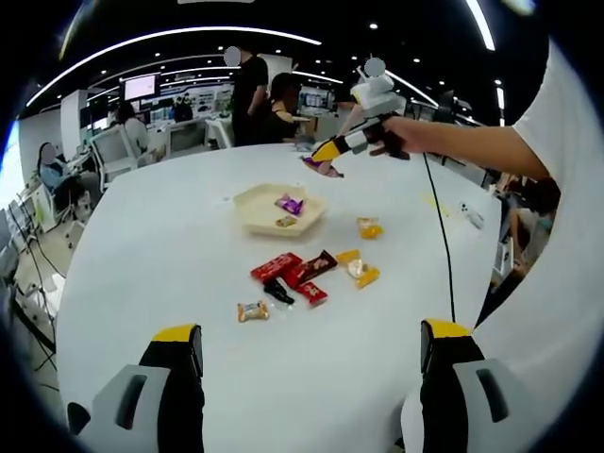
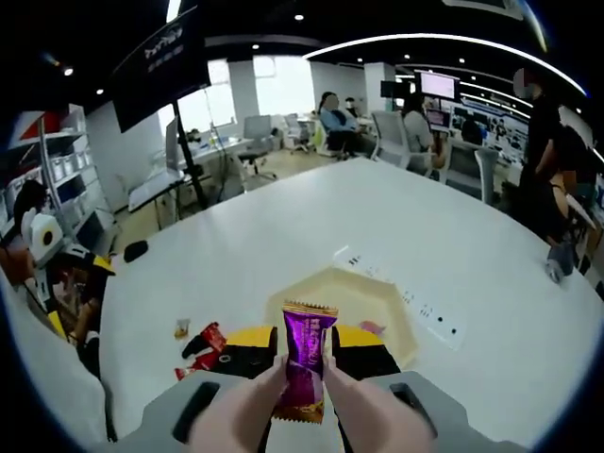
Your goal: Place the target food into the container with the food tongs after gripping and lifting it, then release it inside without dropping or visibly crushing the food.
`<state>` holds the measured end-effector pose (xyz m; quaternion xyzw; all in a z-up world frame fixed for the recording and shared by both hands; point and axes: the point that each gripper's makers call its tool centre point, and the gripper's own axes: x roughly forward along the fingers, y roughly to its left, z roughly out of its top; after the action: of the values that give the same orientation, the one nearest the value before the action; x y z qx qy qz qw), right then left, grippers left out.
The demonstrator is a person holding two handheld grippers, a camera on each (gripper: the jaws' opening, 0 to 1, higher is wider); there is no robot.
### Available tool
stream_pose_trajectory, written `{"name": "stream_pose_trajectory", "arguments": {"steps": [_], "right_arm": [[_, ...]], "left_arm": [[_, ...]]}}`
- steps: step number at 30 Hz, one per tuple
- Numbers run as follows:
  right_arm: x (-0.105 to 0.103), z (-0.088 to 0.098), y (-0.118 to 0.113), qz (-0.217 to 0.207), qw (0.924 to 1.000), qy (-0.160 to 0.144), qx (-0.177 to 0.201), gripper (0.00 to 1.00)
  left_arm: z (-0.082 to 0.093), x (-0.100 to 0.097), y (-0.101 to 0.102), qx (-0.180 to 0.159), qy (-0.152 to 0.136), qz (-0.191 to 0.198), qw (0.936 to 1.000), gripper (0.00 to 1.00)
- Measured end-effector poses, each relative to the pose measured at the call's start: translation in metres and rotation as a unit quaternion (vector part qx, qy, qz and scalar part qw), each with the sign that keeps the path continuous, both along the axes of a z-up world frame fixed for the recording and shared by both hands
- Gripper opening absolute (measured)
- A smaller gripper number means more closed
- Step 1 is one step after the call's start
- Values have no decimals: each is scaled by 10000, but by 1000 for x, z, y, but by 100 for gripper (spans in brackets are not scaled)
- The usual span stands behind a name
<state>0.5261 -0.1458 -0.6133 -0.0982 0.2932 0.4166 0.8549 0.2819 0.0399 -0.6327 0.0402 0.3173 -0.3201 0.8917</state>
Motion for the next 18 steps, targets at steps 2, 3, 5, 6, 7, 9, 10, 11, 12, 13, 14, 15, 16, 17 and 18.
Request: {"name": "stream_pose_trajectory", "arguments": {"steps": [2,3,5,6,7,9,10,11,12,13,14,15,16,17,18], "right_arm": [[3,-1,1,27,10000,3,-39,21],[4,-2,1,35,10000,7,-47,21],[9,-2,4,49,10000,19,-58,21],[11,-3,5,59,10000,11,-70,21],[13,-3,6,68,9999,4,-76,21],[16,-3,8,75,9999,14,-65,22],[18,-3,11,81,9999,15,-66,22],[20,-3,12,85,9999,10,-68,22],[22,-3,13,89,9999,5,-70,22],[23,-2,15,87,9999,3,-66,22],[25,-2,16,86,9999,0,-62,22],[26,-3,17,86,9999,8,-66,22],[27,-3,18,89,9999,20,-66,22],[28,-4,18,90,9999,22,-69,22],[30,-4,19,90,9999,20,-75,21]], "left_arm": [[0,0,1,-5,9,20,10000,96],[0,-1,1,2,8,28,10000,96],[0,-1,3,13,12,45,10000,96],[0,-1,4,21,13,71,10000,96],[0,-2,5,28,13,88,10000,96],[0,-2,7,39,15,108,9999,96],[-1,-2,9,51,16,131,9999,96],[0,-1,11,57,14,157,9999,96],[0,-1,11,56,12,165,9998,96],[0,-1,12,55,11,173,9998,96],[0,-1,14,51,5,218,9997,96],[0,-1,16,54,11,241,9997,96],[0,-1,17,61,11,254,9997,96],[0,-1,17,66,13,265,9996,96],[0,-1,18,68,14,276,9996,96]]}}
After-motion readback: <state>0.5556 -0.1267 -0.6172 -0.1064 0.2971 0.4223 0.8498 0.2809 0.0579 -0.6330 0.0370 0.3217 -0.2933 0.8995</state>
